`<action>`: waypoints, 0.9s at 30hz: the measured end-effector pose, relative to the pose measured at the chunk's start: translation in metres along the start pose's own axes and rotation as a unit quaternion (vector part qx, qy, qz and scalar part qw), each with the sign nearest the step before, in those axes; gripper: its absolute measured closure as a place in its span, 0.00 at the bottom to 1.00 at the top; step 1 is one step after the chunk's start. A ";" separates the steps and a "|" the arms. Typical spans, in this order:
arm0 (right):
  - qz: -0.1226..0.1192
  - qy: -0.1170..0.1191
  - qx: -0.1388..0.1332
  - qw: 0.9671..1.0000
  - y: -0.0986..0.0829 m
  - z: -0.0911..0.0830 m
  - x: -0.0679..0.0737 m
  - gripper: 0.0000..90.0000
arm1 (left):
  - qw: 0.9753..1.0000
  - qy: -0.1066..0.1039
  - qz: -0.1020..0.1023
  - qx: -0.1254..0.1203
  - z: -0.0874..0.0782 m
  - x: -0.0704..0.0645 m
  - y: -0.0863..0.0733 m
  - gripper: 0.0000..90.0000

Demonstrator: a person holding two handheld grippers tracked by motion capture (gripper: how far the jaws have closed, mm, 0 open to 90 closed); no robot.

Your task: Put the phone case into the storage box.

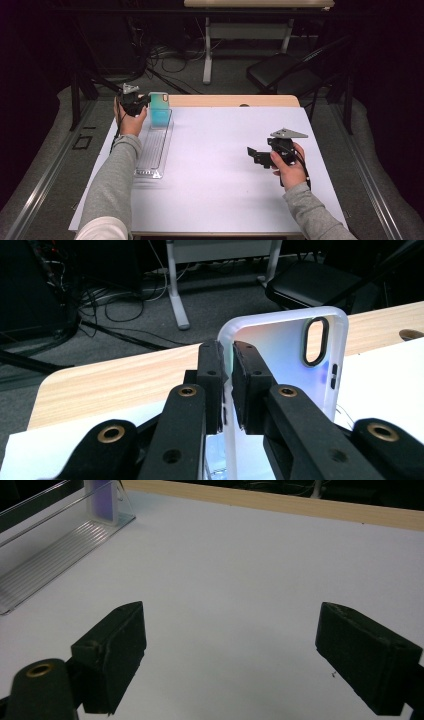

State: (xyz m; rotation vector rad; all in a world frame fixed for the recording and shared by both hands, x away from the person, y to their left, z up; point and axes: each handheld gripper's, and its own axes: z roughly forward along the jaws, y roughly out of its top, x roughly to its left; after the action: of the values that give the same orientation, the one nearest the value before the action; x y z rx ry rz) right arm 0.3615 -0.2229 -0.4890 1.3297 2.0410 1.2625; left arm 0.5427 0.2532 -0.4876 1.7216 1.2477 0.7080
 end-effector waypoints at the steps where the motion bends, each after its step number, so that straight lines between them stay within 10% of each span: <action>1: 0.000 0.000 0.000 1.000 0.000 0.000 0.000 0.14 | 1.000 0.001 0.000 0.000 0.000 0.001 0.000 0.92; 27: -0.003 0.003 0.003 1.000 -0.001 0.003 0.003 0.14 | 1.000 0.000 -0.017 -0.015 -0.008 0.006 0.001 0.64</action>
State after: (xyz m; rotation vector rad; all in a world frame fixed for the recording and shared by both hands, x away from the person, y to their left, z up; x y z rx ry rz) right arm 0.3617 -0.2188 -0.4911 1.3228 2.0528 1.2593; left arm 0.5383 0.2613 -0.4835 1.6732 1.2577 0.7034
